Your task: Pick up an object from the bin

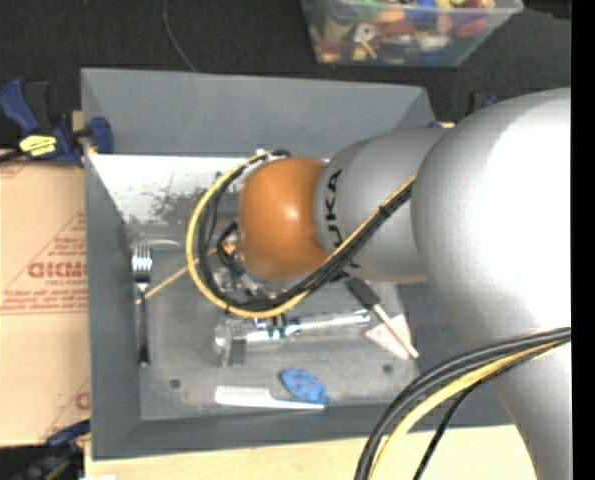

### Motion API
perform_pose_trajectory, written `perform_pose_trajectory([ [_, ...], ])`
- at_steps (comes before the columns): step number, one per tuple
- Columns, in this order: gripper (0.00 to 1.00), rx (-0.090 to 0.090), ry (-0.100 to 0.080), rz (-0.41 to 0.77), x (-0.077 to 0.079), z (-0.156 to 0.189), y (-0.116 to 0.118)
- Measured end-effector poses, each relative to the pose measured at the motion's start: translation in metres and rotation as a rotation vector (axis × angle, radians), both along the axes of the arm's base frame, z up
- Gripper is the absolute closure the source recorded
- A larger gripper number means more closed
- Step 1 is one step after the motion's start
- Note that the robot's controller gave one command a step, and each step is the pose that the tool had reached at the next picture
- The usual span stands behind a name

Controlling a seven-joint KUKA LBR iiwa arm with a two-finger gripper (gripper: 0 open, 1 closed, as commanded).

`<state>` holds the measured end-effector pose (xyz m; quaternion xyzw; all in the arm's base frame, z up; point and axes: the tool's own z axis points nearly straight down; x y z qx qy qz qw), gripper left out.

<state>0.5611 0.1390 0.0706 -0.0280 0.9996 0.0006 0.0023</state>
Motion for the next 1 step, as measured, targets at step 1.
perform_pose_trajectory([
  [1,0.00,0.005,-0.007,0.215,-0.0263,0.0347,-0.0064],
])
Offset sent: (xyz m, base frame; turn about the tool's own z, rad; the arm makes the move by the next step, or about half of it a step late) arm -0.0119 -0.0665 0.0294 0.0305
